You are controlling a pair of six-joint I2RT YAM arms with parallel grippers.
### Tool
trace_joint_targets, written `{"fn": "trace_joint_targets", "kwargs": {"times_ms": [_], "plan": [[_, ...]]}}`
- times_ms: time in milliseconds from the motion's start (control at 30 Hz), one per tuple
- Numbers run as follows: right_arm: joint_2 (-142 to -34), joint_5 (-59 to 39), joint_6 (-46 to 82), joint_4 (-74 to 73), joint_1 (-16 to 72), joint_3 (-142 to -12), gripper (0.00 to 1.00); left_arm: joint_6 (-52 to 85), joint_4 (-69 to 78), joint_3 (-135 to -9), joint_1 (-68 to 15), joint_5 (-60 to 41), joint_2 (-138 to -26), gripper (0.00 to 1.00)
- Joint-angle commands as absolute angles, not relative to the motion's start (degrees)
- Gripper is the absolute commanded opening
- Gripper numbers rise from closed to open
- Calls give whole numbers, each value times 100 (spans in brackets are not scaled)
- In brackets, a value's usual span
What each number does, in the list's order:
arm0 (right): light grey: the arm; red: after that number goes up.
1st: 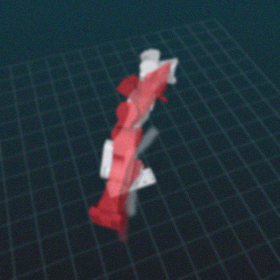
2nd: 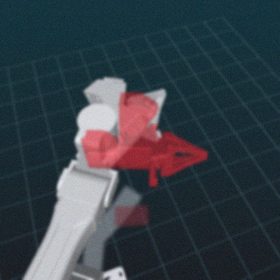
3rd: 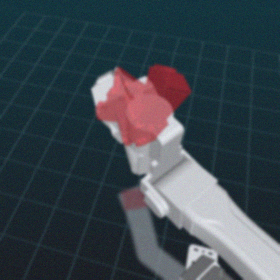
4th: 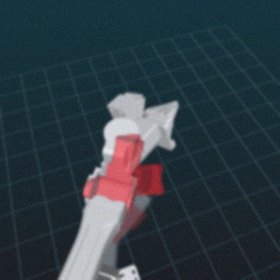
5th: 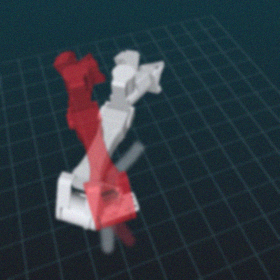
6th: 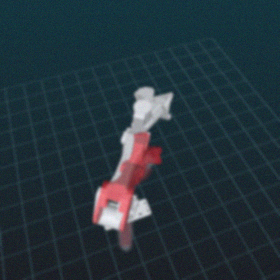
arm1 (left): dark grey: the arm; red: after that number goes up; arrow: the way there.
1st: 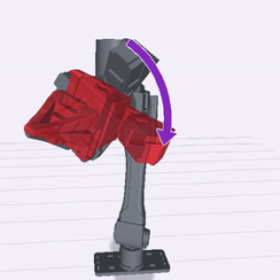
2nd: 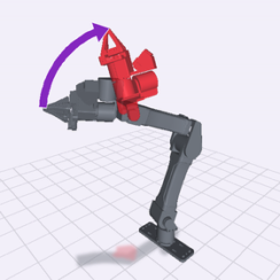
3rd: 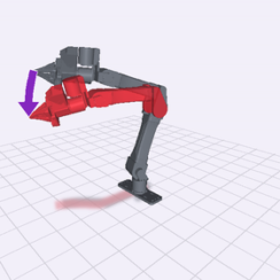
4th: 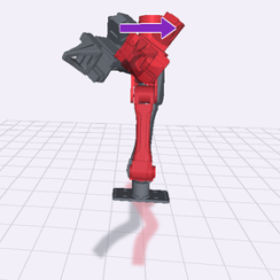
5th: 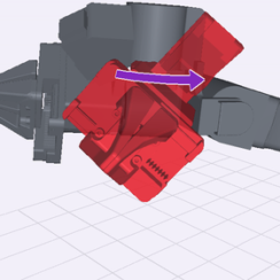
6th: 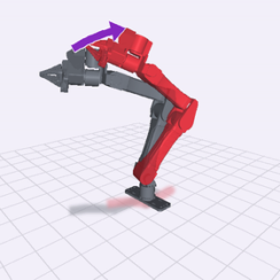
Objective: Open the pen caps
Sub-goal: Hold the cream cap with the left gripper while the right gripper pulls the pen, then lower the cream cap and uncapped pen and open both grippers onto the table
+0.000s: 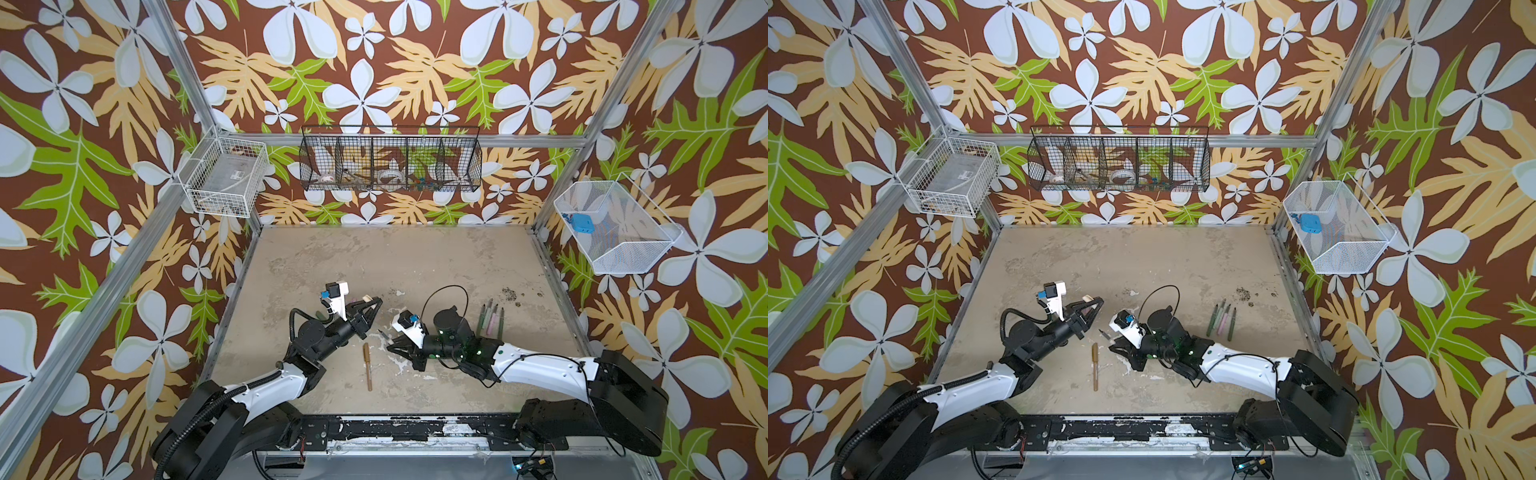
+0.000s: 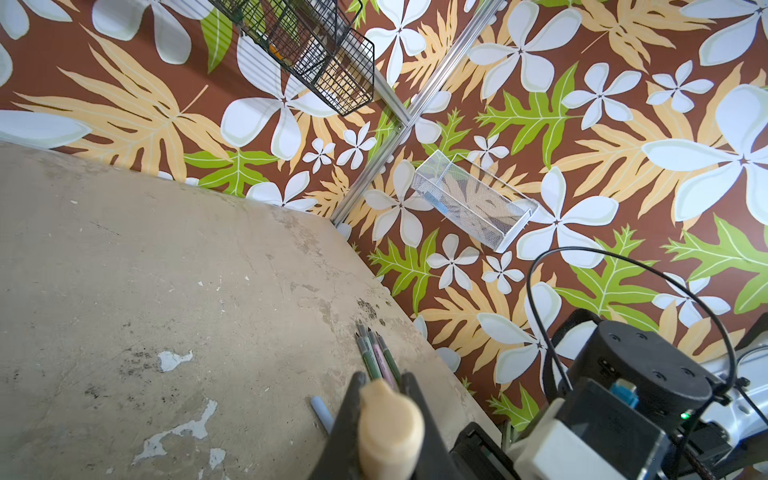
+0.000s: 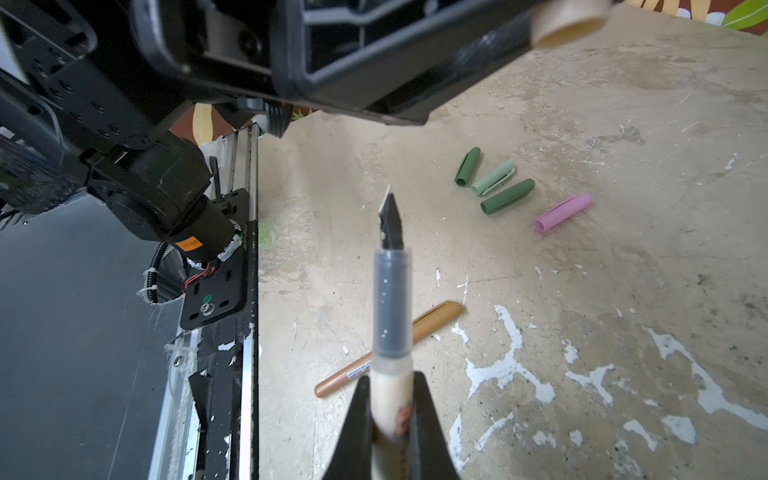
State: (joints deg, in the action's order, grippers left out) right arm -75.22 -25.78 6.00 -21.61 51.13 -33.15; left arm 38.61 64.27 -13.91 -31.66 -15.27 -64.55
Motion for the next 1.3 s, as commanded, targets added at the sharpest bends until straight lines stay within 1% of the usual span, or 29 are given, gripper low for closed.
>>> {"fn": "trace_joint_targets", "kwargs": {"times_ms": [0,100,200,333,400,533,700,867,1067,1167,1200,1267], "plan": [[-7261,-1916,791,-2319,5016,-3183,0,3707,5997,-1448,-3151,-949,-6305,0],[-7046,-1109,1062,-2198,4704,-3087,0,3616,4549,-1796,-3155,121,-6249,0],[-6859,-114,1366,-1899,4392,-3059,0,3558,3328,-2319,-3154,969,-6636,0],[-6730,1271,1820,-1443,4040,-3014,0,3569,2642,-2873,-3155,1156,-7440,0],[-6793,1527,2121,-1164,3722,-3055,0,3516,2446,-3112,-3152,1114,-7812,0],[-7144,1242,2598,-921,2897,-3074,0,3363,2136,-3493,-3155,1084,-8436,0],[-7790,1152,2866,-671,2272,-3275,0,3249,1898,-3718,-3145,1174,-8812,0],[-8210,1103,2955,-688,2022,-3380,0,3223,1600,-3994,-3133,1134,-9243,3],[-8625,890,3050,-730,1741,-3496,0,3233,1241,-4310,-3020,1193,-9765,3],[-8835,866,3059,-698,1667,-3597,0,3292,1140,-4390,-2921,1121,-9958,7],[-8903,866,3051,-686,1661,-3634,0,3300,1117,-4408,-2886,1100,-10023,7],[-9028,892,3033,-628,1659,-3714,5,3300,1107,-4438,-2824,1010,-10125,8]]}}
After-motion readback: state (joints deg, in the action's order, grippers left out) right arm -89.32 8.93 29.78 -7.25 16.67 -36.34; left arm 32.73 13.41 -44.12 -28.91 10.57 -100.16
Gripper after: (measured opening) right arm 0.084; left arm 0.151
